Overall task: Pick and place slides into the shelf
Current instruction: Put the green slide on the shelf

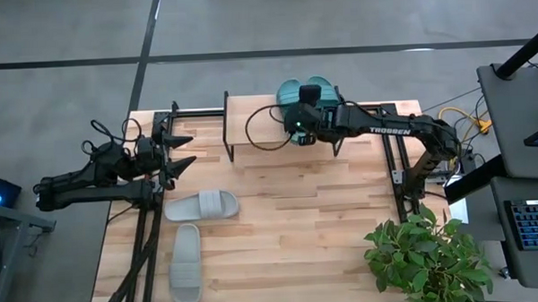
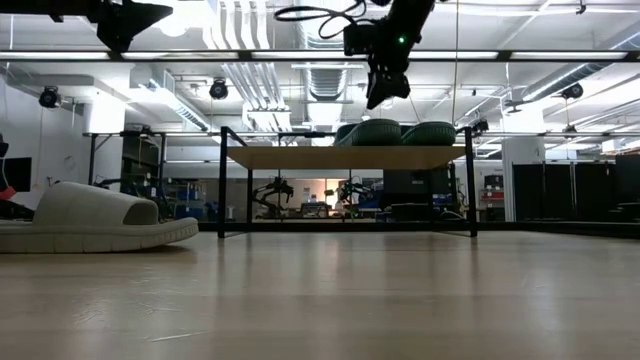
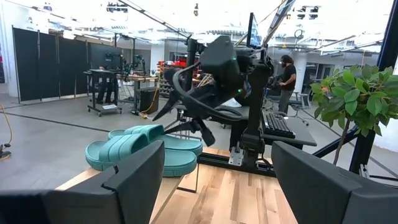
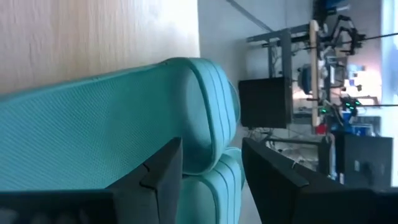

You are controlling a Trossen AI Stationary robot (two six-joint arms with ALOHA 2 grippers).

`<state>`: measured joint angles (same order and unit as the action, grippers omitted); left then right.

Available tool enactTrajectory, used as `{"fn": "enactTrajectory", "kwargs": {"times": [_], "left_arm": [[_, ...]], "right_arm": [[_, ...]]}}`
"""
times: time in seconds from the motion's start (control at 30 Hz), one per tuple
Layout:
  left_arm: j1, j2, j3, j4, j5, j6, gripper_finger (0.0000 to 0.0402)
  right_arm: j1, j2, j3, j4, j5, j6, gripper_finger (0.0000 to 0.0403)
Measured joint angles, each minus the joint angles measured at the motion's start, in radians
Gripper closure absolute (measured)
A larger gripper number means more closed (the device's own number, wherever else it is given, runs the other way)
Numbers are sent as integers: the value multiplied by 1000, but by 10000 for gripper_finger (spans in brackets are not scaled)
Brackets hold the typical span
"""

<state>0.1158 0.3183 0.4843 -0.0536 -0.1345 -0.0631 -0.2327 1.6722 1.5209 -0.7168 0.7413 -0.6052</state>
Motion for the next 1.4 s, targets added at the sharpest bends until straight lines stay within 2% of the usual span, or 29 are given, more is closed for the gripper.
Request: {"fn": "enactTrajectory", "kwargs": {"times": [0.1, 0.4, 0.67, 0.8, 1.1, 1.4], "left_arm": [[0, 0, 0, 0, 0, 0, 120], [0, 0, 0, 0, 0, 0, 120], [0, 0, 0, 0, 0, 24, 120], [0, 0, 0, 0, 0, 23, 120], [0, 0, 0, 0, 0, 26, 120], [0, 0, 0, 0, 0, 26, 120]], "right_arm": [[-23, 0, 0, 4, -52, -38, 251], [-54, 0, -13, 23, -95, -147, 264], [-84, 0, -69, 112, -94, -209, 264], [-89, 0, -98, 166, -57, -233, 265], [-130, 39, -100, 240, -67, -320, 278], [-147, 64, -94, 285, -63, -313, 303]]}}
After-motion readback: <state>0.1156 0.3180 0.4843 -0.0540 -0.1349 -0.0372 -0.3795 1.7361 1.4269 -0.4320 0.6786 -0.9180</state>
